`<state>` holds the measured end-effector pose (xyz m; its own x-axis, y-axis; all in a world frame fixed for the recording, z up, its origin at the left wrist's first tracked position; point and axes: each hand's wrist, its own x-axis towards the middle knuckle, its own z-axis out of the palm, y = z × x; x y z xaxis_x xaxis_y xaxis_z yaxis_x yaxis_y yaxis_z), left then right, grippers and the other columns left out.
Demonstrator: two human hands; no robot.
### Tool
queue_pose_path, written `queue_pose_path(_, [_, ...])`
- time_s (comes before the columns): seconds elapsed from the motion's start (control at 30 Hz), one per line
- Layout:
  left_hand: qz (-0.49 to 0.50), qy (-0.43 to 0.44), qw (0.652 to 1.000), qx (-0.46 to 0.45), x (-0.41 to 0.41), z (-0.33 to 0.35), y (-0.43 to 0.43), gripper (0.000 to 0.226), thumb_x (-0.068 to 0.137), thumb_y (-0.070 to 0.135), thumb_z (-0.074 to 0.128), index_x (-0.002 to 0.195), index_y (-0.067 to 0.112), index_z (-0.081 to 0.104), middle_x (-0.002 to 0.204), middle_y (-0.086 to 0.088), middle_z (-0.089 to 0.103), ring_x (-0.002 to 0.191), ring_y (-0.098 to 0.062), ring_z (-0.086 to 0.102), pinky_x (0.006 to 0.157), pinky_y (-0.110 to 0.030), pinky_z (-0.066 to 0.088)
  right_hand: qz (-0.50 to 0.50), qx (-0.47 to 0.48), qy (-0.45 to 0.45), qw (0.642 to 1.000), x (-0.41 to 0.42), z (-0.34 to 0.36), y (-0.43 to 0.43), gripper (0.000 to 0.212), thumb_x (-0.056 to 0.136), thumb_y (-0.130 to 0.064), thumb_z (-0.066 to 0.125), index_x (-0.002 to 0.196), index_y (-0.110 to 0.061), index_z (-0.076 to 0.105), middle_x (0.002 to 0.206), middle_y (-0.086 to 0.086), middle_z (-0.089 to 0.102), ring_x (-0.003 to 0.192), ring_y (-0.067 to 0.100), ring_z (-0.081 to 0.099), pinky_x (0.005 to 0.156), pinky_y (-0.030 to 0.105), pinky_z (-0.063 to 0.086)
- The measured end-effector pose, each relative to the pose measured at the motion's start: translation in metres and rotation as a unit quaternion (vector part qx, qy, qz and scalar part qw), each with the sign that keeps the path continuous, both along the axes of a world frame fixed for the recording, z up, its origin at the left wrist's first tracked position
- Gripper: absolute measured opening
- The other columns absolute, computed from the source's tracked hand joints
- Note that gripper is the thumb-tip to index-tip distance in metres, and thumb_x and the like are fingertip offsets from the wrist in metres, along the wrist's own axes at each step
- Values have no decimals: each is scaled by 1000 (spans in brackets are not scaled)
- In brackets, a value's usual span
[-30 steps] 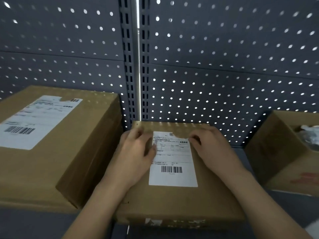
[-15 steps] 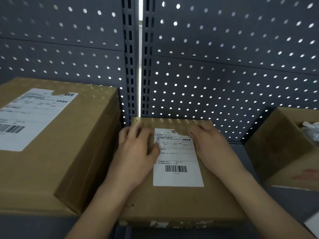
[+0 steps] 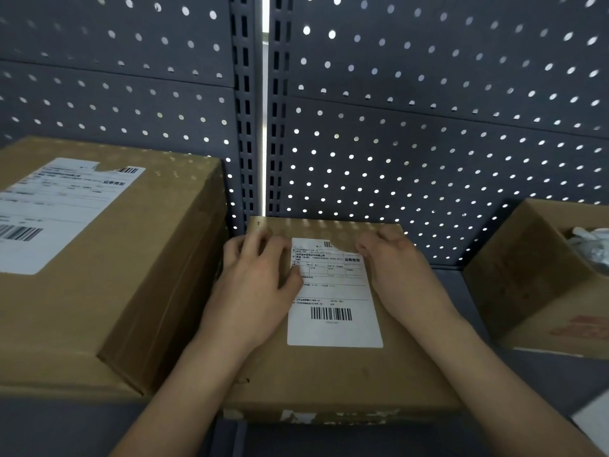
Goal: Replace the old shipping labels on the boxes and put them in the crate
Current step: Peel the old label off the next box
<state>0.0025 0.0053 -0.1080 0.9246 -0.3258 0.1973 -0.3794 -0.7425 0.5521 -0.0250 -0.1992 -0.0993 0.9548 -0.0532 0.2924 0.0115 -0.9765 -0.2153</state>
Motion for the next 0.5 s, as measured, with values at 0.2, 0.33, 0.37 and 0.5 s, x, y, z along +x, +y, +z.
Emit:
queue_pose_path(0.2, [1,4,1000,-12,1,0,1,37,93,46,49,129,35,47,142,17,29,132,-8,14,98,-37,37,-3,-19,5,1000,1,0,1,21,86,7,50,95,-11,53,94,-1,41,84,21,45,65,29,39])
queue_pose_path(0.33, [0,11,1000,-28,3,-2,3,40,92,45,52,131,33,48,145,15,30,137,-8,13,103,-36,33,-8,2,18,1000,0,3,2,22,88,4,47,89,-17,43,95,-3,38,84,18,40,65,27,33])
queue_pose_path(0.37, [1,15,999,-34,4,-2,4,43,92,45,53,133,32,48,147,13,29,139,-9,13,105,-36,31,-8,9,20,1000,-1,4,3,21,88,4,47,89,-17,44,95,-3,38,83,17,40,65,27,33])
queue_pose_path(0.5, [13,53,997,-52,5,-2,7,59,91,49,54,144,28,38,154,9,21,142,-13,20,109,-32,28,-10,52,19,998,-4,6,2,21,91,2,44,87,-19,43,97,-5,37,80,15,42,65,24,30])
